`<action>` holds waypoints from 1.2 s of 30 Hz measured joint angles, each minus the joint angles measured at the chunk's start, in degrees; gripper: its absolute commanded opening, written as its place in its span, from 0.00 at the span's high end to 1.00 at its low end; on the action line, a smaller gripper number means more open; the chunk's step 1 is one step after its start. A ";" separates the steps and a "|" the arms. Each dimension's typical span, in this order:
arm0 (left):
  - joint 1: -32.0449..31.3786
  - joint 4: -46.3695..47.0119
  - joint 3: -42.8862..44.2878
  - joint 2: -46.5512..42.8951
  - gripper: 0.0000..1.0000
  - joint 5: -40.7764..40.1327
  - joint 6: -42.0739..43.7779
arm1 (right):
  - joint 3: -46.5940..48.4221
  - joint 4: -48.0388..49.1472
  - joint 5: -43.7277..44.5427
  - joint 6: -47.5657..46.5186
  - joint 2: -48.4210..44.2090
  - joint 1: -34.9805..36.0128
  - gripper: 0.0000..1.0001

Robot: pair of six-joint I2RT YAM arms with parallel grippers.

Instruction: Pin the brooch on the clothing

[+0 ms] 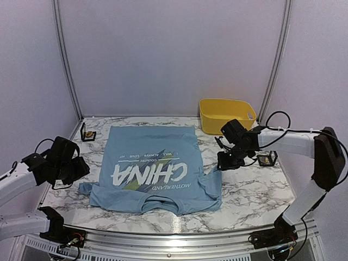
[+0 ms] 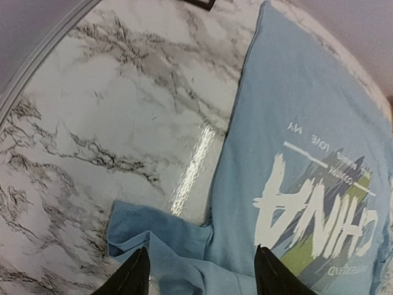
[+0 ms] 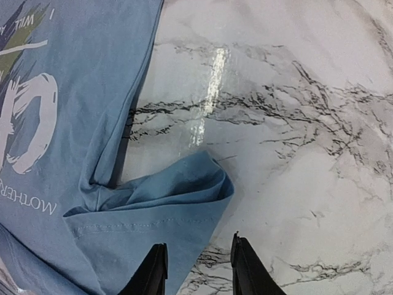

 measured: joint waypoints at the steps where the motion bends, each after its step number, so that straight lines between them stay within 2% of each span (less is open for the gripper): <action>1: 0.00 0.96 -1.81 1.14 0.38 0.50 -0.11 | -0.07 0.79 -0.61 -0.96 1.29 -0.35 0.74; 3: 0.00 2.54 -4.63 2.86 0.38 1.25 -0.57 | -0.13 1.97 -1.68 -2.47 2.97 -0.35 0.75; 6: 0.00 5.53 -7.04 5.25 0.38 1.95 -1.62 | -0.15 3.23 -2.43 -4.26 3.87 1.18 0.72; 14: 0.72 13.49 -10.34 10.62 0.37 3.87 -4.07 | 4.11 5.07 -0.24 -5.38 6.62 14.03 0.68; 19: 1.05 15.19 -11.13 11.02 0.37 4.31 -4.66 | 4.68 5.31 1.75 -4.48 11.08 14.91 0.64; 24: 1.09 17.14 -13.09 11.28 0.38 4.63 -5.40 | 4.68 5.57 2.27 -3.89 13.42 15.63 0.75; 27: 1.09 17.84 -14.12 11.47 0.39 4.96 -6.14 | 4.68 5.92 3.48 -3.17 13.81 15.87 0.97; 28: 1.11 18.12 -14.19 11.39 0.39 5.14 -6.25 | 4.68 5.95 4.35 -2.86 13.86 15.87 1.00; 33: 1.16 18.34 -14.71 9.77 0.39 5.55 -6.25 | 4.66 5.05 10.60 -1.49 13.09 15.67 1.00; 36: 1.16 18.27 -14.71 8.57 0.41 5.88 -6.23 | 3.50 3.87 14.16 0.04 9.60 15.10 1.00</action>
